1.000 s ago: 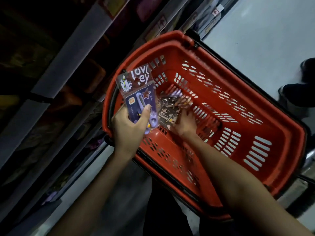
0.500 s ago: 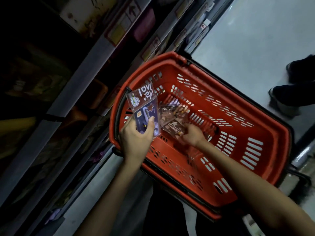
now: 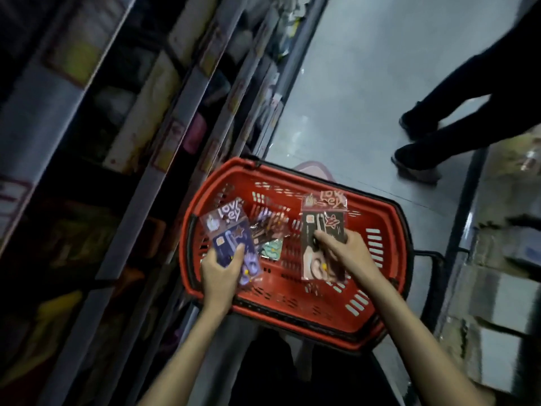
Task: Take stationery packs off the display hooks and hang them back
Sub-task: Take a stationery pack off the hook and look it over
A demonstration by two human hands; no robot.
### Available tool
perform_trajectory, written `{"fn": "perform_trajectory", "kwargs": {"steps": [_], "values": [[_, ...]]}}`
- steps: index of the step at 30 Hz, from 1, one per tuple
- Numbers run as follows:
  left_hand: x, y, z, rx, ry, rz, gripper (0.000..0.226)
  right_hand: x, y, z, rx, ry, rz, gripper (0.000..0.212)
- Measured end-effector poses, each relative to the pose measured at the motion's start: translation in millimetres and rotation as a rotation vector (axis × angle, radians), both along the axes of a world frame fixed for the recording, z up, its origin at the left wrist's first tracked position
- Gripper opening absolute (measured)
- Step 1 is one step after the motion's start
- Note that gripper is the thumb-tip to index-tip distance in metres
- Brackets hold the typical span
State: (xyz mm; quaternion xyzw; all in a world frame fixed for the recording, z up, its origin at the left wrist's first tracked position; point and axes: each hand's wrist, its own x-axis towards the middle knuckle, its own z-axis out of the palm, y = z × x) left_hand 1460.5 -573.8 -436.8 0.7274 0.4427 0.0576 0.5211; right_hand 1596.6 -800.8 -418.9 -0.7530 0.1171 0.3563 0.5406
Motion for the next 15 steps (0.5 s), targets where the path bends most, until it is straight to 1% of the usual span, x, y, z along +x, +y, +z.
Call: {"fn": "perform_trajectory", "kwargs": {"steps": [2,3,7,10,13,15], "values": [[7,-1,12,-0.019,-0.045,-0.058,0.024,-7,-11,21,-0.005,-0.036,-0.027,0.001],[11,-2,17,-0.037,-0.057,-0.071,0.027,-11,-18,31,-0.011,-0.059,-0.040,0.004],[33,-12,36,-0.210,-0.062,-0.129,0.021,-27,-51,65,-0.011,-0.114,-0.134,0.011],[46,-32,53,-0.314,-0.070,-0.189,0.017,-44,-76,84,-0.025,-0.144,-0.273,0.015],[56,-58,71,-0.387,-0.091,-0.229,0.012,-58,-100,95,-0.065,-0.212,-0.355,0.011],[57,-82,88,-0.394,-0.110,-0.289,0.014,-70,-122,107,-0.065,-0.249,-0.430,0.011]]}}
